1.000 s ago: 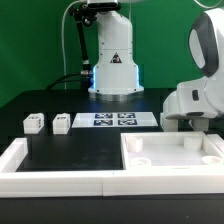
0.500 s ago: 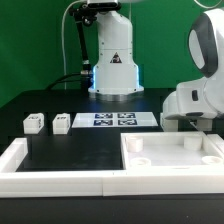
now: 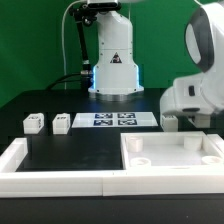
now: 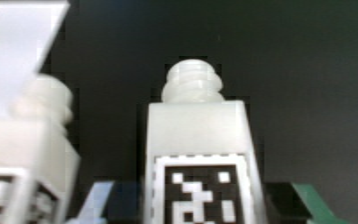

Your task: Assemble square table

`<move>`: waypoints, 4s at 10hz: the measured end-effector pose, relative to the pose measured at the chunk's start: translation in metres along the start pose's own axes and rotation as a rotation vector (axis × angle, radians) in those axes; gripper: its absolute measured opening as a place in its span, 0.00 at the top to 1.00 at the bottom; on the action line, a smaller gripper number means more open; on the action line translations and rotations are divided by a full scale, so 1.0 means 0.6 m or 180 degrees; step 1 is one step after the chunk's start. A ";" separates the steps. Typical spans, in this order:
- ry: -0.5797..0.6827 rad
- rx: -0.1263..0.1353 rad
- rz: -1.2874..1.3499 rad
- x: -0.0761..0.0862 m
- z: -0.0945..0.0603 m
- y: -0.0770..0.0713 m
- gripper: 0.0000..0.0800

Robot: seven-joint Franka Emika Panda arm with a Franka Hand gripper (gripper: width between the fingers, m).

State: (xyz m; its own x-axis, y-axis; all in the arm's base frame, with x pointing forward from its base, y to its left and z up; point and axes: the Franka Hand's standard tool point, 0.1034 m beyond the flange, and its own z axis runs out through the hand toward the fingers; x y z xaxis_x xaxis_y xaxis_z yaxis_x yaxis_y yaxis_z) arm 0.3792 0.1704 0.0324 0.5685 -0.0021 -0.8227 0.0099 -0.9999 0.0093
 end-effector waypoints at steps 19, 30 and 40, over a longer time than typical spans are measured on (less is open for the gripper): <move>0.2620 0.0334 -0.0065 -0.031 -0.202 0.021 0.64; 0.4294 0.0315 -0.0394 0.012 -0.282 0.055 0.64; 0.4406 0.0072 -0.0629 0.075 -0.341 0.089 0.64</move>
Offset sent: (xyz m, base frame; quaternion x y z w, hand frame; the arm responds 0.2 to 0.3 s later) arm -0.0036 -0.0111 0.0156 -0.0388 0.0485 0.0156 0.9979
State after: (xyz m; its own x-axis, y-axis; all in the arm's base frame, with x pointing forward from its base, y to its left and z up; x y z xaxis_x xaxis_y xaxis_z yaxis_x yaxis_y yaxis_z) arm 0.5737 0.1195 0.1121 0.9001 0.1386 0.4130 0.1786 -0.9821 -0.0595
